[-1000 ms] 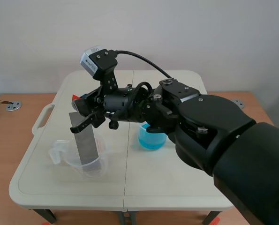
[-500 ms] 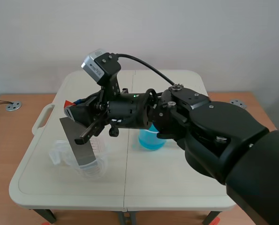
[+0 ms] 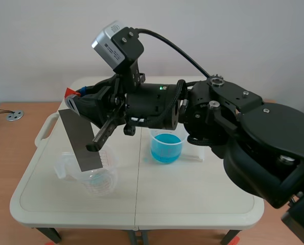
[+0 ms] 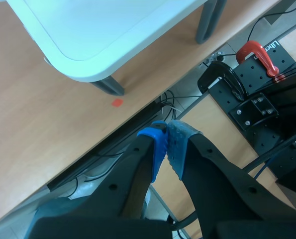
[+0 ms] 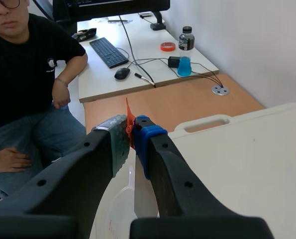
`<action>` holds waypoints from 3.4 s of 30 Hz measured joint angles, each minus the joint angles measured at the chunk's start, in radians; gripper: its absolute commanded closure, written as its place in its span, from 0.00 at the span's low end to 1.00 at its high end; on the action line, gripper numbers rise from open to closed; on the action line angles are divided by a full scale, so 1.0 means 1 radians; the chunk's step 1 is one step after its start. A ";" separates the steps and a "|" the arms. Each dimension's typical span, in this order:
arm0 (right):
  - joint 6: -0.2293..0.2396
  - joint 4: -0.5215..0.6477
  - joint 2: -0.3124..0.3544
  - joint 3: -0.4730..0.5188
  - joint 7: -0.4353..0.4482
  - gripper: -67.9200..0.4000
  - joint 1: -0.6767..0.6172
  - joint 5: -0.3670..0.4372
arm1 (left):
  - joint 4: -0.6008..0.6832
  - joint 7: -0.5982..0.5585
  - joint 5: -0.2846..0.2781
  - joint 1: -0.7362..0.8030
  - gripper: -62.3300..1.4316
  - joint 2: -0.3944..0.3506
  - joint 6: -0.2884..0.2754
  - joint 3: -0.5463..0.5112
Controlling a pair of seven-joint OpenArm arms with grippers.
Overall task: Hold the metal plate by the orange handle, dip it into the blue solution, take it out and point at it, then put the plate back in the beaker on the left.
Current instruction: 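Lift the metal plate out of the left beaker, then move the plate over the blue solution, then point at the plate with the left hand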
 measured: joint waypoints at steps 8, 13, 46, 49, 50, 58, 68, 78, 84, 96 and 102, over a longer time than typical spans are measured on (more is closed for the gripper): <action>-0.007 0.109 0.014 0.027 -0.046 0.97 -0.025 0.000 | 0.000 0.000 0.000 0.000 0.95 0.000 0.000 0.000; -0.031 0.154 0.040 0.027 -0.053 0.97 -0.024 0.000 | 0.000 0.000 0.000 0.000 0.95 0.000 0.000 0.000; -0.040 0.310 0.211 0.384 -0.181 0.97 -0.074 0.182 | 0.000 0.000 0.001 -0.016 0.95 0.000 -0.008 0.000; -0.029 0.310 0.233 0.407 -0.184 0.97 -0.074 0.185 | 0.000 0.000 0.001 -0.055 0.95 0.000 -0.008 0.000; -0.029 0.310 0.240 0.412 -0.185 0.97 -0.074 0.184 | 0.000 0.000 0.001 -0.072 0.95 0.000 -0.008 0.000; -0.026 0.310 0.254 0.425 -0.211 0.97 -0.074 0.184 | 0.000 0.001 0.001 -0.297 0.95 0.000 -0.011 0.000; -0.026 0.310 0.254 0.477 -0.219 0.97 -0.074 0.184 | -0.002 0.111 0.001 -0.639 0.95 0.000 -0.012 0.116; -0.023 0.310 0.254 0.490 -0.237 0.97 -0.074 0.184 | -0.166 0.166 0.057 -1.030 0.95 0.003 -0.015 0.394; -0.023 0.310 0.254 0.490 -0.237 0.97 -0.074 0.185 | -0.309 0.173 0.060 -1.230 0.95 0.003 -0.016 0.549; -0.023 0.310 0.254 0.490 -0.237 0.97 -0.074 0.184 | -0.531 0.173 0.170 -1.455 0.95 0.123 -0.010 0.755; -0.023 0.310 0.254 0.490 -0.237 0.97 -0.074 0.185 | -0.581 0.173 0.227 -1.516 0.95 0.196 0.000 0.806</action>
